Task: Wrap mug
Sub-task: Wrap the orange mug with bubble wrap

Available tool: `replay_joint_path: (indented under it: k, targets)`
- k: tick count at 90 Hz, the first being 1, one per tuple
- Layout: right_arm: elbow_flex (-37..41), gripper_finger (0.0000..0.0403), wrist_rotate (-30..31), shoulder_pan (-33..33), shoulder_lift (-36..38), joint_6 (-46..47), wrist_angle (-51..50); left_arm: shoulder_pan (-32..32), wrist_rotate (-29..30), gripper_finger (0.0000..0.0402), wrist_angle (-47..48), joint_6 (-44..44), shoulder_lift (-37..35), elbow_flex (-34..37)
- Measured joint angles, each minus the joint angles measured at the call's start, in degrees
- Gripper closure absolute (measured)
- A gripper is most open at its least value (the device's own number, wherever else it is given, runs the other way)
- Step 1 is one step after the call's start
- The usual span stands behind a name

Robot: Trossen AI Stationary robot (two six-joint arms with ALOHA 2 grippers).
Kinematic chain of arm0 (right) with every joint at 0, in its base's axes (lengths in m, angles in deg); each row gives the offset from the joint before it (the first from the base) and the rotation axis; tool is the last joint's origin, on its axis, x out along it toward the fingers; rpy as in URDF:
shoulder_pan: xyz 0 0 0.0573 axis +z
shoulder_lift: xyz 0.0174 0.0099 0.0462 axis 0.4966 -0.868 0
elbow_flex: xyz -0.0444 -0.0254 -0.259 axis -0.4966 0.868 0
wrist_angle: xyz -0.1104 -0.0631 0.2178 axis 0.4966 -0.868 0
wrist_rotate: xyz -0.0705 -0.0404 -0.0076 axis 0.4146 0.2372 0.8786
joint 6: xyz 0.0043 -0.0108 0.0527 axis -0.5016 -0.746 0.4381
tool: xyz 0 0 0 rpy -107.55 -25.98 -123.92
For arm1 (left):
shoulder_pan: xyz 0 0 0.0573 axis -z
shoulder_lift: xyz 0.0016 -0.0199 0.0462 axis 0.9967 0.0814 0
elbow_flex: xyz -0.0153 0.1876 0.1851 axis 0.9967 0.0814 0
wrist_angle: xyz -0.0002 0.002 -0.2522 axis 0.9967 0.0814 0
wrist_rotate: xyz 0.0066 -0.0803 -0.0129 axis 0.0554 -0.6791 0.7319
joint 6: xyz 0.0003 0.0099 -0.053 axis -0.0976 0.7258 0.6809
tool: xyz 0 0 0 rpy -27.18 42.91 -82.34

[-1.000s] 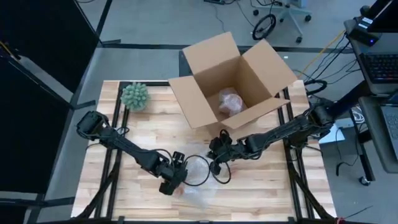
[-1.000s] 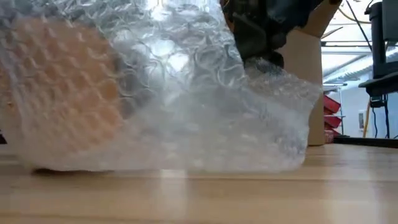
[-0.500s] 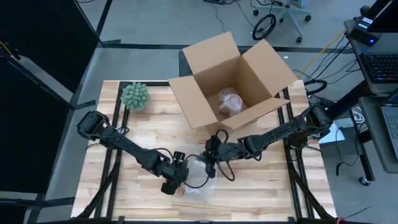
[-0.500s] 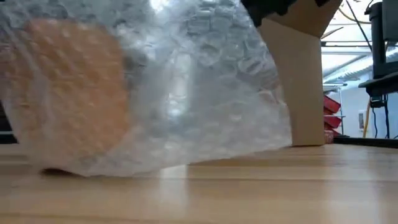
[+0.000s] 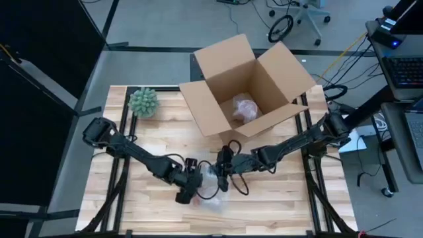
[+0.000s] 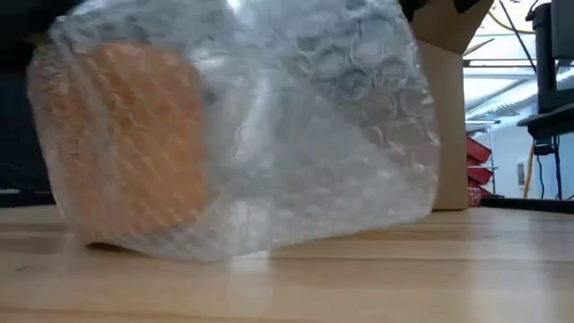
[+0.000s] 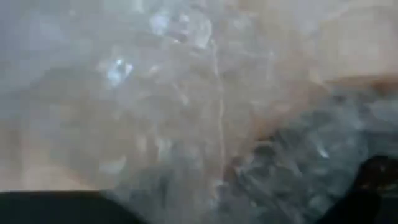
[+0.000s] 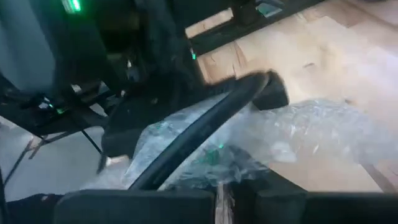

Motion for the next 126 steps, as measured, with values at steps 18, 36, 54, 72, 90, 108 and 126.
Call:
replay_joint_path:
  k: [18,36,54,72,90,108,126]
  targets:
    - [0.0,0.0403,-0.09,0.04,-0.11,-1.26,-0.55,-0.01,-1.4,0.0259,0.59,-0.49,-0.79,0.0]
    - [-0.02,0.0403,-0.1,0.04,-0.11,-2.31,-1.15,-0.39,-3.71,0.0259,0.41,-0.61,-0.94,0.0]
    - [-0.02,0.0403,-0.22,0.04,-0.11,-2.61,-1.48,-1.13,-10.84,0.0247,0.22,-0.06,-0.98,0.0]
    - [-0.02,0.0403,-0.22,0.04,-0.11,-2.62,-1.92,-2.01,-11.02,0.0208,0.7,-2.01,-1.41,-0.02]
    - [-0.02,0.0403,-0.18,0.04,-0.11,-2.64,-2.11,-3.21,-9.95,0.0176,5.14,-3.21,-4.1,-0.97]
    - [-0.04,0.0403,-0.19,0.04,-0.11,-2.64,-2.36,-3.58,-9.54,0.0173,5.14,-3.56,-7.33,-1.2]
    - [-0.07,0.0403,-0.18,0.04,-0.11,-2.64,-2.4,-3.43,-9.14,0.0173,6.93,-3.1,-11.0,-1.25]
